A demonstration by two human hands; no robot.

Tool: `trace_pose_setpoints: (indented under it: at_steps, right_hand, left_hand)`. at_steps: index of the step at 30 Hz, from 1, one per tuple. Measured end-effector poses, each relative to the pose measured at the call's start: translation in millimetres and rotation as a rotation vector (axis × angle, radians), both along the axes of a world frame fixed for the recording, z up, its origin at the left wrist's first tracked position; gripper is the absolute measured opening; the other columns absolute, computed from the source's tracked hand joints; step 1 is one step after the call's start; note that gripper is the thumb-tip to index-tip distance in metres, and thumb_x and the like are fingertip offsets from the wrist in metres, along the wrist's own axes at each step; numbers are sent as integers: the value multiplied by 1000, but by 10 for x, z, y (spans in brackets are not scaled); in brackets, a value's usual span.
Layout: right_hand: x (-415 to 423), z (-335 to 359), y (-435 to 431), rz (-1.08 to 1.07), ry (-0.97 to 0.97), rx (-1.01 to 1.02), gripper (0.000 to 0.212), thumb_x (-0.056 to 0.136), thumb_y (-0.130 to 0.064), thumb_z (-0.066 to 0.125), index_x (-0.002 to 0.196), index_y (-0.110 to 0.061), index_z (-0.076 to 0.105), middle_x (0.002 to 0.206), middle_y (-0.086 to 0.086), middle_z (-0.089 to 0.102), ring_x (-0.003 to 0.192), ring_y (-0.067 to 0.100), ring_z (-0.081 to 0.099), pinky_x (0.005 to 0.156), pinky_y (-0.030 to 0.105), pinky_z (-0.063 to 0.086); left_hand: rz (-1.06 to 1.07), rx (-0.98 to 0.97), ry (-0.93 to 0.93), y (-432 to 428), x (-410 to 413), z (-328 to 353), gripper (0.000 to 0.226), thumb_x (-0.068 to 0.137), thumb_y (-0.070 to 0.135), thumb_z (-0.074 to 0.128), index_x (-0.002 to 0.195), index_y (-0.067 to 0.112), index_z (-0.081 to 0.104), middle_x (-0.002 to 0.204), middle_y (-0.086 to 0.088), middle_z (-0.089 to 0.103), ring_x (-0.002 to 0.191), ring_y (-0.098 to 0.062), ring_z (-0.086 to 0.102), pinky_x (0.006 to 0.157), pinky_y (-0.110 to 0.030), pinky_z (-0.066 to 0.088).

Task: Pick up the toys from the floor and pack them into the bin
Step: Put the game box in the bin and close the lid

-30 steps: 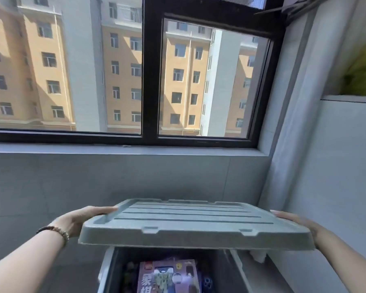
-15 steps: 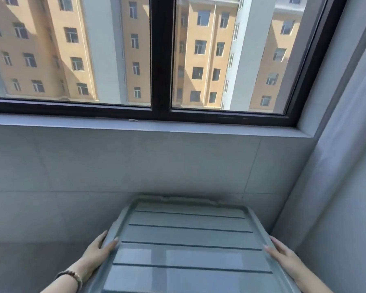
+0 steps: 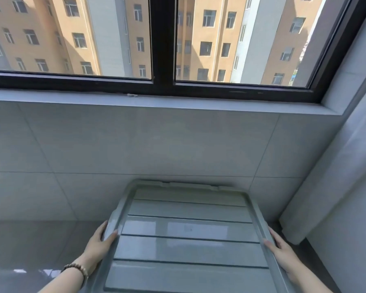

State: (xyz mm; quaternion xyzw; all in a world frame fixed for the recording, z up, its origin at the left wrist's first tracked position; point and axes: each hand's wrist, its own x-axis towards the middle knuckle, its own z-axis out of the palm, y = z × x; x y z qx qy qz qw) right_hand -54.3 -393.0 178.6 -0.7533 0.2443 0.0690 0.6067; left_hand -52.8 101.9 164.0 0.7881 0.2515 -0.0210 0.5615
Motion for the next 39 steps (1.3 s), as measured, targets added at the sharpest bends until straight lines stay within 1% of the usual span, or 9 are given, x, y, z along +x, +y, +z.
trace_pose_setpoints:
  at_steps: [8,11,15,19,24,27,30,33,39]
  right_hand:
    - [-29,-57,135,59,-42,-160,55,95,-16,50,146,-20,30,148,2,37,133,20,38,103,29,29]
    - [-48,-96,88,-86,65,-82,86,83,-34,69,150,-20,16,154,6,25,139,28,29,114,41,25]
    - [-65,-339,-148,-5,380,238,107,41,-66,84,126,-8,57,117,19,66,108,35,63,102,51,43]
    - [-76,-129,-48,27,375,310,65,68,-51,74,114,-5,63,102,23,70,93,41,67,93,53,49]
    - [-80,-68,-17,17,394,424,53,81,-50,62,117,-11,62,107,23,68,97,41,66,94,53,48]
    - [-66,-177,-47,-21,418,363,70,70,-57,71,123,-14,58,114,19,67,103,37,65,96,50,48]
    - [-62,-327,-29,-170,325,-13,94,60,-59,80,134,-9,48,134,14,51,118,32,53,101,38,43]
    - [-94,-262,63,-235,44,-435,54,71,-47,75,110,-12,61,112,8,54,92,23,56,80,32,48]
    - [-65,-262,14,-141,-67,-249,27,77,-36,74,93,-18,62,85,-7,67,81,11,64,57,16,42]
  left_hand:
    - [66,14,15,-60,-3,-209,58,90,17,61,141,4,37,142,-11,46,128,-29,46,109,-38,32]
    - [79,76,28,-99,9,-238,59,87,24,65,137,2,41,134,-15,53,120,-32,52,105,-40,37]
    - [15,278,120,-111,13,-228,98,73,58,66,144,2,28,144,-17,42,130,-34,42,109,-44,33]
    - [-124,826,-25,-500,21,-85,101,79,77,33,148,6,20,156,-12,20,144,-29,17,118,-42,9]
    - [-633,870,-249,-1606,121,-16,102,59,82,-24,147,32,-12,151,13,-20,146,-17,-12,114,-34,-17]
    - [-771,839,-279,-2325,123,15,91,66,75,-15,148,39,-2,156,17,-9,146,-14,-14,114,-38,-19]
    - [-830,881,-208,-2750,124,-92,77,81,73,-3,145,39,24,155,13,20,146,-19,8,112,-39,-15]
    - [-896,888,-107,-2900,105,-223,61,92,64,14,129,35,53,136,7,55,127,-23,50,110,-45,6]
    - [-820,947,-155,-2904,112,-279,59,94,60,14,131,35,51,137,9,53,126,-21,52,110,-44,7]
